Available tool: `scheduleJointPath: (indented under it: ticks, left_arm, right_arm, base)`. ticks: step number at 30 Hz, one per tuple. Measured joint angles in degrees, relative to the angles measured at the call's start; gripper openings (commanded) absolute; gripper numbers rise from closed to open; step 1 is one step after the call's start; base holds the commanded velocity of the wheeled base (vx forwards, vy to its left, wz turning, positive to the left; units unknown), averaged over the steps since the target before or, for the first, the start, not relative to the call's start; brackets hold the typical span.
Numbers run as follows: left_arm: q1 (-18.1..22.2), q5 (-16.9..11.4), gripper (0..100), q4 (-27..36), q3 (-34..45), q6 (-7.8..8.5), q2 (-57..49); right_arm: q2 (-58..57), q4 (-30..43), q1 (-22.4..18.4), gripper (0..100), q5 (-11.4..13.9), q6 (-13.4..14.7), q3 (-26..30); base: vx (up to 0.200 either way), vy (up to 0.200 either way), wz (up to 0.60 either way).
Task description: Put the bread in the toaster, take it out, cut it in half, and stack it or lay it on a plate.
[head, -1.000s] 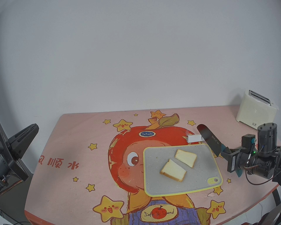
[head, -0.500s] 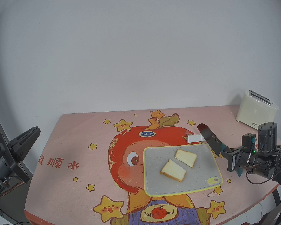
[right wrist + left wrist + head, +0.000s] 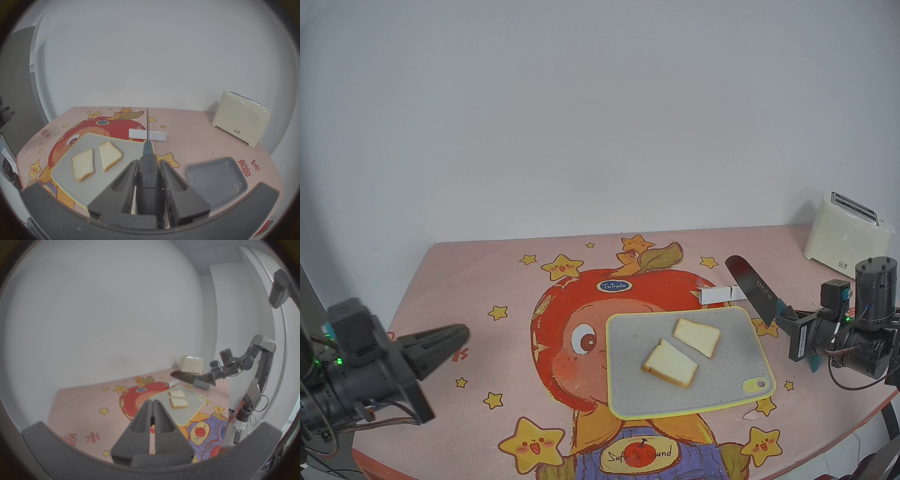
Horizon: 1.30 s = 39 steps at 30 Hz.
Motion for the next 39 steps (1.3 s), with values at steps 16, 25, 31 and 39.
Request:
scheduleJointPath:
  ticks: [16,25,31,39]
  left_arm:
    - [-6.9,12.4,0,-3.9,-12.2,-9.96,28.5]
    - [-10.4,18.0,0,-4.2,-15.1,-10.36,37.0]
    - [-12.1,17.4,0,-4.2,-17.7,-10.58,39.5]
    - [-13.8,15.8,0,-4.6,-19.3,-11.00,42.6]
  right_arm:
    - [-2.5,0.0,0.6,0,-0.3,-0.1,-0.2]
    - [-3.4,0.0,0.7,0,-0.2,-0.1,-0.3]
    - [-3.6,0.1,0.7,0,-0.2,-0.1,-0.4]
    - [-3.9,0.1,0.7,0,-0.3,-0.1,-0.4]
  base:
    - [0.000,0.000,0.00]
    - [0.000,0.000,0.00]
    - [0.000,0.000,0.00]
    - [0.000,0.000,0.00]
